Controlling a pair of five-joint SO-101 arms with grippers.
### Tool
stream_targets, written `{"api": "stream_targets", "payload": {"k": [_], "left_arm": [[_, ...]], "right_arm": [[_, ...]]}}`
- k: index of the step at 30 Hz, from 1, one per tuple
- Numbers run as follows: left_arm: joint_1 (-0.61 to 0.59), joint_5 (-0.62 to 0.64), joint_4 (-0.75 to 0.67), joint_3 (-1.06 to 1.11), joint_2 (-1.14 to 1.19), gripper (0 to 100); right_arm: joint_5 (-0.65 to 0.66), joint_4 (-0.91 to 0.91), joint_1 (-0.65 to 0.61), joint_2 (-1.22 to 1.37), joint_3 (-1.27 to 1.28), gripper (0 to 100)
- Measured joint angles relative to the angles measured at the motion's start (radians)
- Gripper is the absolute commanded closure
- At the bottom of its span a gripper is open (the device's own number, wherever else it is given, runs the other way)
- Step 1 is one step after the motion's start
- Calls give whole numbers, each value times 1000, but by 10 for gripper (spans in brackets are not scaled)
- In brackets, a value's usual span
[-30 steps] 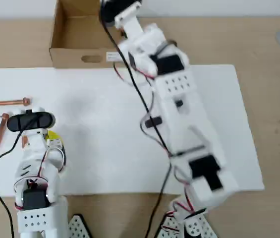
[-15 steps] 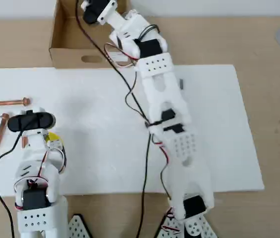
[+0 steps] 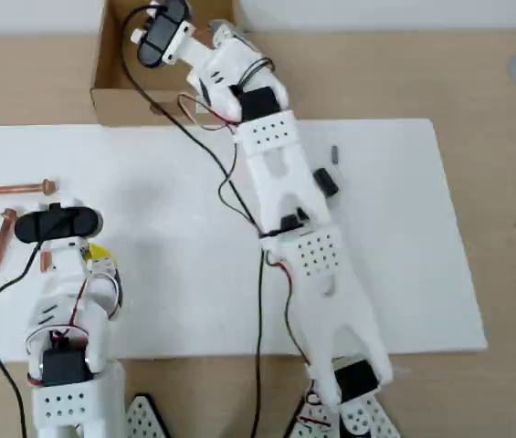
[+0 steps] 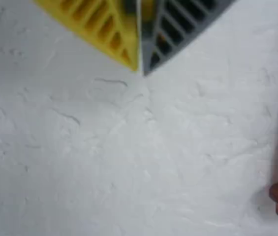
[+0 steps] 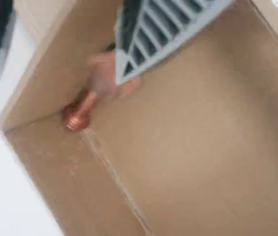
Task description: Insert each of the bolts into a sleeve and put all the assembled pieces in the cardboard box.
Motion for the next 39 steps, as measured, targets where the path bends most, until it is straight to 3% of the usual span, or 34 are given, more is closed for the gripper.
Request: {"api": "stream_targets", "payload": {"k": [10,16,23,35,39], "left_arm": [[0,0,0,0,0,998],[0,0,0,0,0,998],[0,0,0,0,0,998],[0,0,0,0,0,998],[0,0,0,0,0,998]], "right_arm": [[3,46,0,0,-21,843],[3,293,14,5,-206,916],[3,535,57,-74,-226,952],[3,933,63,-295,-230,953],[3,957,81,-334,-230,954]]}}
